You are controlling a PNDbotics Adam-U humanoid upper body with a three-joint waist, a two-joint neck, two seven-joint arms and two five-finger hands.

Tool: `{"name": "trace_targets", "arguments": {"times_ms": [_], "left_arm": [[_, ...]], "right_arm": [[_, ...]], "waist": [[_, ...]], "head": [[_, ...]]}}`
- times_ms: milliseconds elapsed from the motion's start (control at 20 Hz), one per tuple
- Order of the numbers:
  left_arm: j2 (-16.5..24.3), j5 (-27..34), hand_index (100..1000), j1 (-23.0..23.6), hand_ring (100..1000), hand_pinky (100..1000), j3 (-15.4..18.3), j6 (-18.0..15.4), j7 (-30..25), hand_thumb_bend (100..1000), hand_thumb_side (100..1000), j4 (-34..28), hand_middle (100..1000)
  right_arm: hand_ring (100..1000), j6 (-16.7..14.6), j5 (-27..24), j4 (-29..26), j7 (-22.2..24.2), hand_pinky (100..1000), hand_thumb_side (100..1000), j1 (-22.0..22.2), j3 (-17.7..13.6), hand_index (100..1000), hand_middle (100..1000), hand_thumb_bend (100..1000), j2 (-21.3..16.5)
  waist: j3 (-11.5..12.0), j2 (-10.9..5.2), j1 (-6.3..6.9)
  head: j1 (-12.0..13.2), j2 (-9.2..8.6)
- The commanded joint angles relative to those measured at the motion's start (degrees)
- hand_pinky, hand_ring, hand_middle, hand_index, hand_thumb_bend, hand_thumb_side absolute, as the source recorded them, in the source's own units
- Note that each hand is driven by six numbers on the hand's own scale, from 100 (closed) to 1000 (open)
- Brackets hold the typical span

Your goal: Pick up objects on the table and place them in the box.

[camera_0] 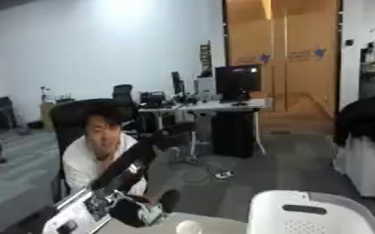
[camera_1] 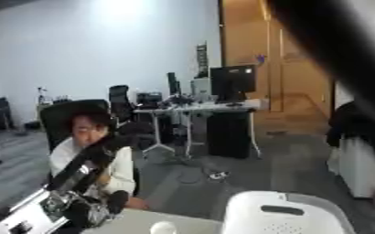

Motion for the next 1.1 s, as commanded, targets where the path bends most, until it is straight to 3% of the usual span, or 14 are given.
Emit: {"name": "trace_targets", "arguments": {"times_ms": [50, 100, 200, 300, 500, 550, 600, 850, 1100], "left_arm": [[2.47, 1.35, 1000, -0.72, 1000, 1000, -0.39, -0.22, -1.15, 512, 544, -4.52, 1000], [2.48, 1.71, 1000, -0.78, 1000, 1000, -0.51, -0.14, -1.56, 496, 548, -4.95, 1000], [2.59, 2.58, 1000, -0.62, 1000, 1000, -0.91, 0.38, -2.51, 438, 591, -5.03, 1000], [2.78, 3.71, 1000, -0.37, 1000, 1000, -1.17, 0.97, -3.48, 244, 768, -4.80, 1000], [2.88, 5.50, 1000, -0.08, 984, 1000, -0.63, 1.44, -4.78, 197, 773, -3.93, 1000], [2.89, 5.70, 1000, 0.01, 978, 1000, -0.38, 1.48, -5.03, 110, 752, -3.21, 1000], [2.91, 5.62, 1000, 0.09, 977, 1000, -0.03, 1.79, -5.39, 100, 749, -1.86, 1000], [1.65, 2.04, 1000, -1.85, 995, 1000, 0.18, 6.04, -11.19, 100, 820, 10.14, 1000], [-1.45, 2.89, 1000, -6.38, 1000, 1000, -1.09, 10.52, -22.99, 100, 862, 22.47, 1000]], "right_arm": [[372, -1.34, 1.27, -0.62, 2.10, 100, 534, -0.75, 0.37, 583, 440, 100, -0.63], [336, -1.73, 1.64, -0.62, 2.72, 100, 468, -0.71, 0.44, 532, 390, 100, -0.57], [311, -2.33, 2.50, -0.62, 1.90, 100, 459, -0.74, -0.02, 497, 343, 100, -0.46], [291, -2.87, 3.26, -0.62, -0.82, 100, 500, -0.79, -0.27, 468, 305, 135, -0.30], [342, -1.79, 5.53, -0.20, -3.55, 100, 452, -0.58, 0.04, 514, 376, 156, -0.40], [372, -0.96, 6.10, -0.06, -3.37, 116, 567, -0.54, -0.08, 536, 415, 100, -0.31], [385, 0.10, 6.17, 0.05, -3.44, 124, 692, -0.46, -0.29, 560, 433, 100, -0.14], [409, 3.11, 5.78, -0.57, -2.09, 136, 785, -0.36, -0.68, 586, 457, 100, -0.07], [413, 3.55, 5.79, -0.62, -1.14, 137, 800, -0.39, -0.94, 590, 459, 100, 0.10]], "waist": [[-0.06, -0.33, -0.11], [-0.12, -0.27, -0.12], [-0.31, -0.20, -0.10], [-0.39, -0.20, -0.07], [-0.28, -0.27, -0.07], [-0.26, -0.27, -0.06], [-0.26, -0.25, -0.06], [-0.31, -0.15, -0.11], [-0.47, -0.15, -0.19]], "head": [[0.45, 1.88], [0.31, 2.45], [0.28, 4.56], [0.03, 8.09], [-1.26, 15.37], [-1.44, 16.45], [-1.53, 17.46], [-1.77, 20.39], [-2.05, 20.87]]}}
